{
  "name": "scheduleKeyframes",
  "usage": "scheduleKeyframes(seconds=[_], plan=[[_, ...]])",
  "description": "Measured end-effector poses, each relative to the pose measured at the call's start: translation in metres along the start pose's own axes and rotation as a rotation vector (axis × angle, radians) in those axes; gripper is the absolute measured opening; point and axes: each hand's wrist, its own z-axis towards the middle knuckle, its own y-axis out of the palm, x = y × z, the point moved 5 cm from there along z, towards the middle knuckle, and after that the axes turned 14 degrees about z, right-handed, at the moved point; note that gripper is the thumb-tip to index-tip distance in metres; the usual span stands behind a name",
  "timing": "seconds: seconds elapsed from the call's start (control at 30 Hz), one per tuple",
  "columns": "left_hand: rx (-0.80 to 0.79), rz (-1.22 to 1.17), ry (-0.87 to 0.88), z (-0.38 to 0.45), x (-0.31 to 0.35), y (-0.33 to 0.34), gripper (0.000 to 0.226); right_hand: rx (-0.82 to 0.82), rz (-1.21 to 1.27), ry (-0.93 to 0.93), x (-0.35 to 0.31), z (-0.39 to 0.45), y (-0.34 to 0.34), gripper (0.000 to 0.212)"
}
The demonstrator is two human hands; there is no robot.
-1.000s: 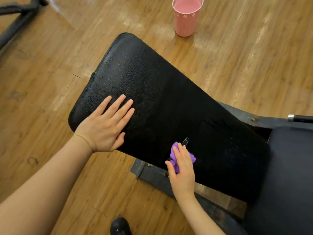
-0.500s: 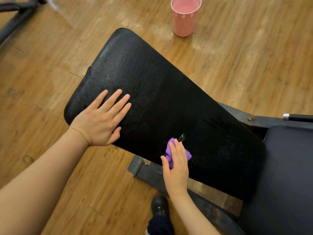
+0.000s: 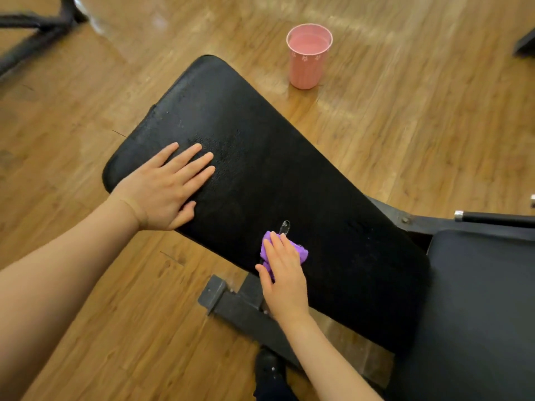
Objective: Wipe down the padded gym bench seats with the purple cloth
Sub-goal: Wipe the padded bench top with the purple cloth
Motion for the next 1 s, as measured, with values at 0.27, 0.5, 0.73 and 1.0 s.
scheduleKeyframes(seconds=[0.27,0.5,0.73,1.0], plan=[[0.066,-0.151,-0.695,-0.012,0.100,-0.001,0.067,0.032,0.083,-0.229,0.021,-0.007,-0.002,0.049],[0.212,-0.229,-0.950,-0.009,0.204,0.008,0.065,0.056,0.211,-0.444,0.051,-0.025,-0.005,0.047],[0.309,-0.183,-1.004,-0.007,0.209,0.019,0.062,-0.017,0.137,-0.592,0.058,-0.027,-0.006,0.046],[0.260,-0.166,-1.003,-0.008,0.211,0.024,0.061,-0.127,0.093,-0.844,0.061,-0.017,-0.014,0.043]])
